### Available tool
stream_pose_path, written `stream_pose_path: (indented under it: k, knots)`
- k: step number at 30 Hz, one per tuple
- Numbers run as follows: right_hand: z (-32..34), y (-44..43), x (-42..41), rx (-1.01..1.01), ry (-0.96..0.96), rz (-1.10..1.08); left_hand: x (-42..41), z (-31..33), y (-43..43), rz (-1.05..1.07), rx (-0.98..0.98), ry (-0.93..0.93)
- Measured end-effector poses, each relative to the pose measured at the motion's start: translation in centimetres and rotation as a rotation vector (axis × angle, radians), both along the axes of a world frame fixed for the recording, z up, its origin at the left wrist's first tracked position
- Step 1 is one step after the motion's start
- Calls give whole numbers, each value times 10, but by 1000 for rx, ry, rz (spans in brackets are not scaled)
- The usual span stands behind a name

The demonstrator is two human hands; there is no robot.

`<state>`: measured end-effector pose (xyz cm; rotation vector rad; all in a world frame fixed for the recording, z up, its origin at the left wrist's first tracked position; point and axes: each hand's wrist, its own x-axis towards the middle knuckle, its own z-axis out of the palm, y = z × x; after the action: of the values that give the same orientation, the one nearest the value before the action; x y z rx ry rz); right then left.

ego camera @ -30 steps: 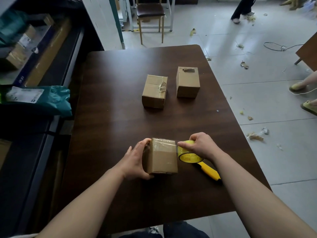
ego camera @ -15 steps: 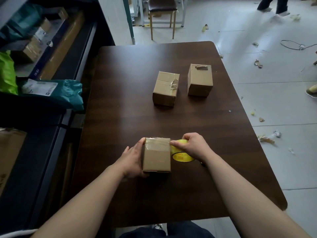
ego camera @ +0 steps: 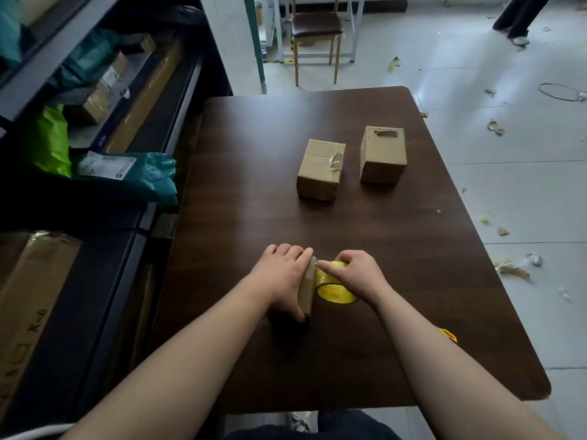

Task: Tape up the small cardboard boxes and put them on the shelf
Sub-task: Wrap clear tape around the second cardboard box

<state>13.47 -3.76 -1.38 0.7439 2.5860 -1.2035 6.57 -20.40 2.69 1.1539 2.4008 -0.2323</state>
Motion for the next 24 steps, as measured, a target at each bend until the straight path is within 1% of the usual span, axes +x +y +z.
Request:
stream_pose_path:
  k: [3, 6, 9, 11, 13, 16, 19, 22, 24]
  knots:
    - [-4, 7, 10, -129, 55, -38, 5, -2, 7, -62, -62, 72]
    - [-4, 5, 16, -186, 90, -64, 2, -5, 9, -49, -39, 63]
    - [6, 12, 20, -244, 139, -118, -3, 0, 5, 13, 74, -30]
    - [20, 21, 21, -318, 203, -164, -3, 1, 0, 84, 201, -115]
    - [34, 30, 21, -358, 225, -165, 2, -5, -3, 172, 346, -226]
    - [43, 41, 23, -294, 202, -120, 10, -23, -10, 303, 499, -362]
    - [39, 55, 28, -199, 148, -127, 11, -39, -24, 423, 566, -440]
    - [33, 58, 28, -127, 90, -91, 6, -45, -35, 465, 547, -490]
    - [29, 54, 24, -89, 68, -63, 5, -48, -38, 452, 494, -450]
